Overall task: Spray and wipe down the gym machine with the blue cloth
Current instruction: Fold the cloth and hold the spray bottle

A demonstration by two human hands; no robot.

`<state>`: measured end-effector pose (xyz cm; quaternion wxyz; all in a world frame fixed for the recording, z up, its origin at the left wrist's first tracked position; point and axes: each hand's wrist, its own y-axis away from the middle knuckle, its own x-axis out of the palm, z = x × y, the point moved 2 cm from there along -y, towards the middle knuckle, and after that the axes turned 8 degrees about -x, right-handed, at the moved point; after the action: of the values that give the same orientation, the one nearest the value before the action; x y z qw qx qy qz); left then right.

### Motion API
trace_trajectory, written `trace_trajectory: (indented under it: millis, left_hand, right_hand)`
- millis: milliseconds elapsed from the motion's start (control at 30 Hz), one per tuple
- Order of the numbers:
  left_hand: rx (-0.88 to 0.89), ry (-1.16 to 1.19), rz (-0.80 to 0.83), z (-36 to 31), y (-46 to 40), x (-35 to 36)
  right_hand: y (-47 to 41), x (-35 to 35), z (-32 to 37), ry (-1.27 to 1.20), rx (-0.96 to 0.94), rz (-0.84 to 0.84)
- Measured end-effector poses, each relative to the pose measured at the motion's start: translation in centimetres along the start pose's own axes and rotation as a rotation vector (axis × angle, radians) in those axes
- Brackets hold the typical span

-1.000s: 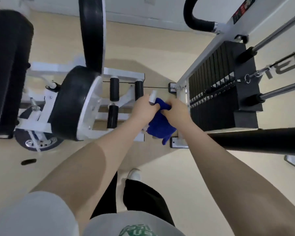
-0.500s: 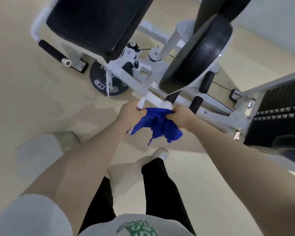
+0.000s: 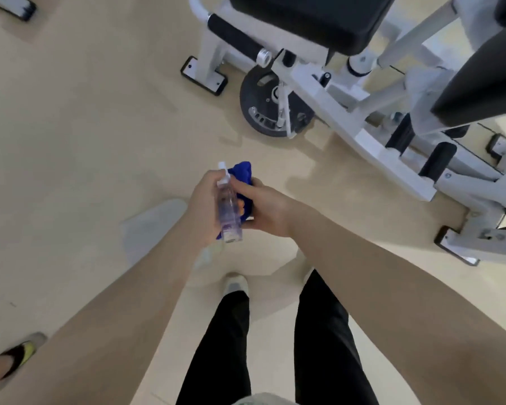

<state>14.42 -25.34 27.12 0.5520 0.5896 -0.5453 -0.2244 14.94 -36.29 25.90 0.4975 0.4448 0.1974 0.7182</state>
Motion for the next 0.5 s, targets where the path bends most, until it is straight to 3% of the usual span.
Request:
trace_trajectory:
  millis: [67,167,367,500]
  left_hand:
    - [-0.005,0.013,0.015,-0.1,-1.2,-4.1]
    - [0.109,-0.197,-0.099,1.0,-4.2,-9.7]
    - [0.206,-0.526,-0.63,5.7,-13.2,-22.3]
    - [0.255,-0.675,-0.813,7.3,-18.0,-27.7]
  right_hand:
    - [-2.8,1.4,-2.1,0.086,-0.01,-0.031]
    - [-6.8,1.2,-4.9,0.304,-0.065,-0.215]
    - [-13.6,-2.0,-10.5,0.366,-0.11,-0.365]
    - [-17.8,-3.4,-13.3,0.524,-0.089,-0.342]
